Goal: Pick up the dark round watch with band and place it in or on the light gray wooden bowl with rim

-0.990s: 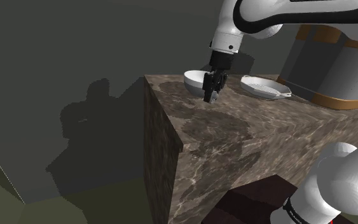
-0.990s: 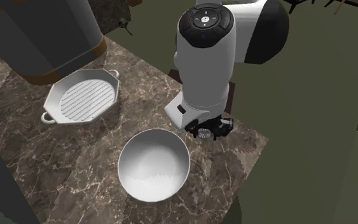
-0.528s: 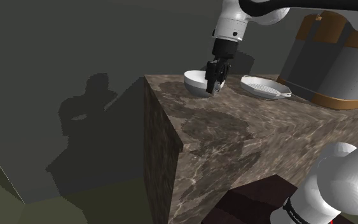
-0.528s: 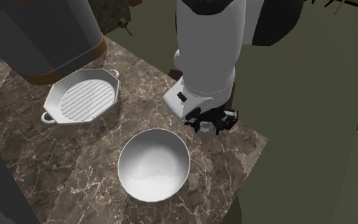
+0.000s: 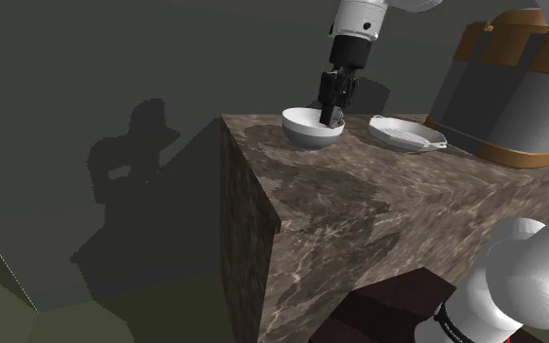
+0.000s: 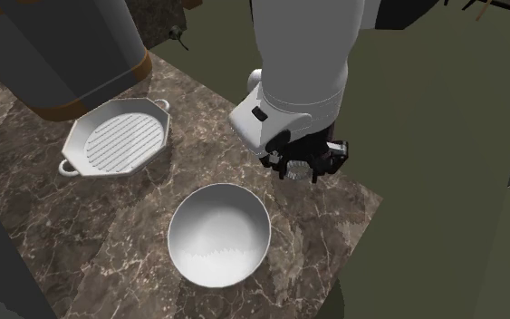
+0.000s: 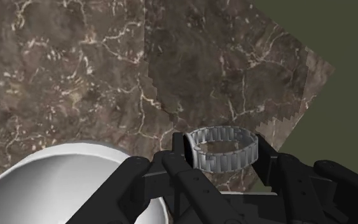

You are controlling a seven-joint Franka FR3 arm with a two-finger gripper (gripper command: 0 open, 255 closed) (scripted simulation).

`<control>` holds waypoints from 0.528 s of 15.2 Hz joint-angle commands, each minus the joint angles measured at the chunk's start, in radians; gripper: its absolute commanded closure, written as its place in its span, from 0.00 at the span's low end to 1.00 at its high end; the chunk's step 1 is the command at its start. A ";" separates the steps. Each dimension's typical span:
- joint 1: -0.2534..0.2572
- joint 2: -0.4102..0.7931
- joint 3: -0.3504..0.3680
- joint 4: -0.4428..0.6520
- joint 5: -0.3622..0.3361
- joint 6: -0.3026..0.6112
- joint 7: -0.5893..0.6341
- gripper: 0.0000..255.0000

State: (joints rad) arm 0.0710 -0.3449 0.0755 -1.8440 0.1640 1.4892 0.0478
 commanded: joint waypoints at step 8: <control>-0.007 0.071 -0.014 0.179 -0.007 -0.110 -0.002 1.00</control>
State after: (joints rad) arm 0.0676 -0.2897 0.0674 -1.6844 0.1600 1.3847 0.0542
